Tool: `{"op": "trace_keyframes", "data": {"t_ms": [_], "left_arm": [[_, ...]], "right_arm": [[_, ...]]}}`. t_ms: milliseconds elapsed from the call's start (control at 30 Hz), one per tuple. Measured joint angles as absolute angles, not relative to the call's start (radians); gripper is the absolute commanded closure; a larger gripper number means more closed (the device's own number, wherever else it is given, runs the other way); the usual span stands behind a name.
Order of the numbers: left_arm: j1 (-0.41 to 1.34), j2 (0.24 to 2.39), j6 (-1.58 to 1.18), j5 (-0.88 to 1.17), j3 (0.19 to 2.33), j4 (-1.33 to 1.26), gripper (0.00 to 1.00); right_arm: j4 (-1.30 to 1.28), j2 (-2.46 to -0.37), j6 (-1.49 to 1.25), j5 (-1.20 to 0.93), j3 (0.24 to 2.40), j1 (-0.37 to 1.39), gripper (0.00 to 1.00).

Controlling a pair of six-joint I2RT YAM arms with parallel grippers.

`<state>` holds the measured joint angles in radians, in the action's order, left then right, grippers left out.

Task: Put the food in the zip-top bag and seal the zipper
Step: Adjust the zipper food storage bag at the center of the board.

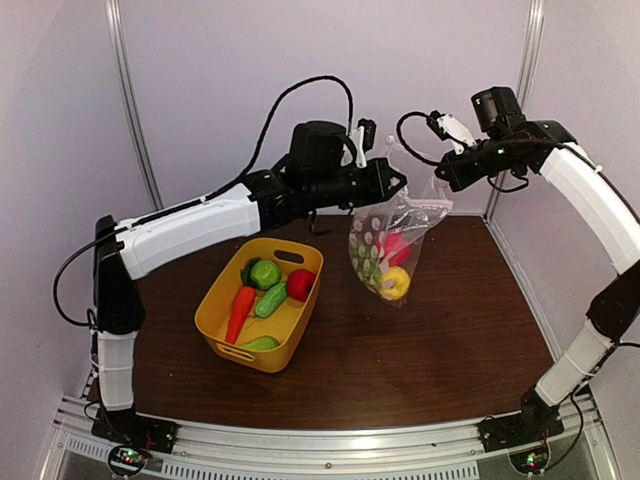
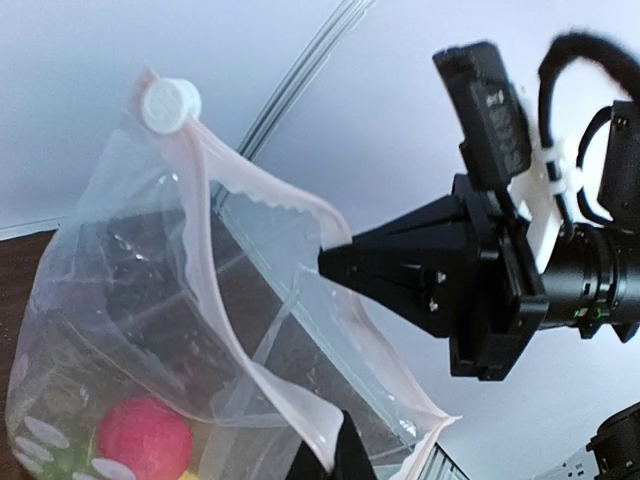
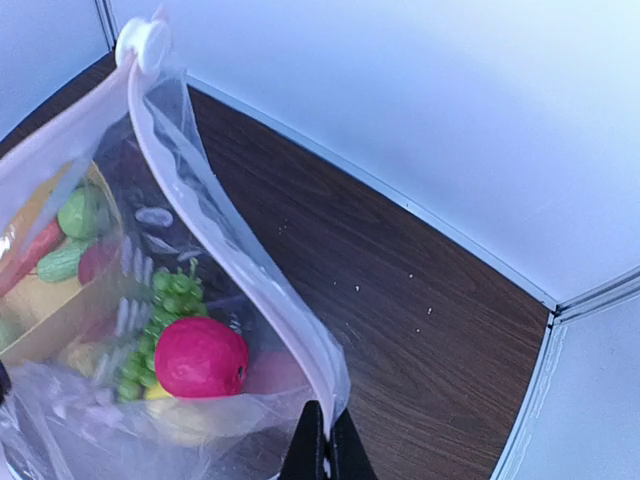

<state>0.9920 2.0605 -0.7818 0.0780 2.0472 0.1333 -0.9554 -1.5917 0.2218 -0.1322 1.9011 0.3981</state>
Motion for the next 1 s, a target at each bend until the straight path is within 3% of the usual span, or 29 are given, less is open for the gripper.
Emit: {"op": "trace_keyframes", "data": {"t_ms": [300, 333, 433, 500, 733, 1000], "left_arm": [[0.967, 2.096, -0.771, 0.087, 2.016, 0.16, 1.0], [0.967, 2.098, -0.767, 0.086, 2.016, 0.168, 0.97], [0.967, 2.096, -0.748, 0.086, 2.008, 0.182, 0.57], [0.966, 2.091, -0.722, 0.094, 1.982, 0.178, 0.46], [0.942, 1.993, -0.627, 0.105, 1.771, 0.231, 0.29], [0.82, 1.72, -0.57, 0.002, 1.475, 0.385, 0.23]], "right_arm": [[-0.997, -1.59, 0.229, -0.077, 1.889, 0.392, 1.0], [-0.991, -1.586, 0.229, -0.072, 1.903, 0.389, 1.0], [-0.958, -1.554, 0.219, -0.082, 1.897, 0.386, 1.0], [-0.926, -1.519, 0.205, -0.109, 1.846, 0.386, 1.0], [-0.854, -1.485, 0.173, -0.201, 1.574, 0.386, 1.0], [-0.799, -1.449, 0.167, -0.283, 1.474, 0.387, 1.0]]}}
